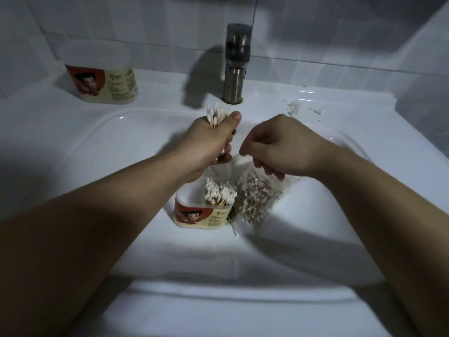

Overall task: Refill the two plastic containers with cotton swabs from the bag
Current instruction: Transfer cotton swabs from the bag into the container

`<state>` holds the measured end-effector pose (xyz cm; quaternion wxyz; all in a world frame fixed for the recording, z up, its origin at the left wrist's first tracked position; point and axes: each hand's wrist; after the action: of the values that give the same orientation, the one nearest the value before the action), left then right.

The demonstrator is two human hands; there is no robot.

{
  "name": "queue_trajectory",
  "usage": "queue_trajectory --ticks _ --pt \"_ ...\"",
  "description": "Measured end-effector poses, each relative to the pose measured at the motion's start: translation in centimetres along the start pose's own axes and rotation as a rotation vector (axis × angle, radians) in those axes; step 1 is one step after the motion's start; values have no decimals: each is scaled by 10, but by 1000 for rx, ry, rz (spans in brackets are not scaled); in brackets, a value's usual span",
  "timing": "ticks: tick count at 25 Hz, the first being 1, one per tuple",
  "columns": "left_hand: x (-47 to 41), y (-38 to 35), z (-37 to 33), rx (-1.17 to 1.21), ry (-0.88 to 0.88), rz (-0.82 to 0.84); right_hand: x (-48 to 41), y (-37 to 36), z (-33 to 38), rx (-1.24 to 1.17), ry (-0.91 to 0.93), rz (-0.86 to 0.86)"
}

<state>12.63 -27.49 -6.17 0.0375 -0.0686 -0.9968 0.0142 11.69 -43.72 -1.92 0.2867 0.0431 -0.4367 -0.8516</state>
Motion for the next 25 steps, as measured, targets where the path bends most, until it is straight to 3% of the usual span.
queue_trajectory --ticks 4,7,10,14,17,21,25 --pt "-1 3 0 28 -19 -20 7 -13 -3 -4 -152 570" --pt "-1 5 0 19 -4 -5 5 -34 -8 84 -290 812" --pt "0 5 2 -13 -2 13 6 -56 -10 202 -347 783" --pt "-1 7 2 -25 2 36 3 -83 -9 297 -345 505" --pt "-1 7 2 -33 4 56 -2 -91 -6 339 -345 390" --pt "-1 8 3 -45 1 75 0 -85 0 443 -370 470" --pt "-3 11 5 -78 -2 58 6 -64 5 288 -460 560"
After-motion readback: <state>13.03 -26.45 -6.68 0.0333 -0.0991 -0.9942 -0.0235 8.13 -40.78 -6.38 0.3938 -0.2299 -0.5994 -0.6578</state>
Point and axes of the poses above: each hand's wrist, its own x-axis away from the middle knuckle, its own y-axis out of the back of the hand, z = x × y, and after that the axes turned 12 degrees about z, right-handed
